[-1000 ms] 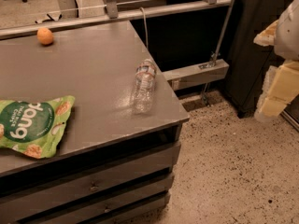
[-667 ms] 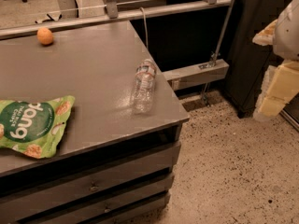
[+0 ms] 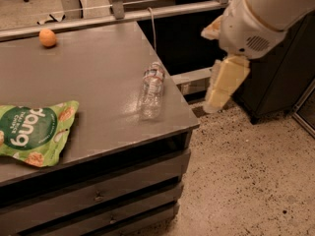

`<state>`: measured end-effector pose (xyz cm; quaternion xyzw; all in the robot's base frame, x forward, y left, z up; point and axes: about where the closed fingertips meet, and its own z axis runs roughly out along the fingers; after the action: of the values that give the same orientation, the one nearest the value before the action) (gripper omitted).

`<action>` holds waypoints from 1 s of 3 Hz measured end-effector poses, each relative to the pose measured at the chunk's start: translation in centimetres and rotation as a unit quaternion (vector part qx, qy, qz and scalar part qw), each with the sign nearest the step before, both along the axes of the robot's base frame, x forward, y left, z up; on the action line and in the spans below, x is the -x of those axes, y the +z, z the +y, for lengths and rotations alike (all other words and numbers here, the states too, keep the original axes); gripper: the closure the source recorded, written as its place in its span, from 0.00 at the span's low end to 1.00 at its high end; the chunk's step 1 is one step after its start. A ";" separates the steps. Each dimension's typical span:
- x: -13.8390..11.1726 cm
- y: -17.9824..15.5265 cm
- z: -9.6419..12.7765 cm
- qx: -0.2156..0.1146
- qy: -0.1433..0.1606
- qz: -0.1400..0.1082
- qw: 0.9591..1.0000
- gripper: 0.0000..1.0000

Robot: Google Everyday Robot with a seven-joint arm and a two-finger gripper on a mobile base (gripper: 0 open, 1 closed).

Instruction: Move green rice chip bag near orange

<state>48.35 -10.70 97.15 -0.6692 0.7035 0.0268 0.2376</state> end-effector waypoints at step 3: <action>-3.3 -1.5 13.4 -0.131 0.101 -0.015 0.986 0.00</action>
Offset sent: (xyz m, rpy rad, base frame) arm 0.0482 0.2099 -0.0242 0.4378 -0.0265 0.2942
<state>51.65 2.67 95.69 -0.7002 0.6190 0.1326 0.3300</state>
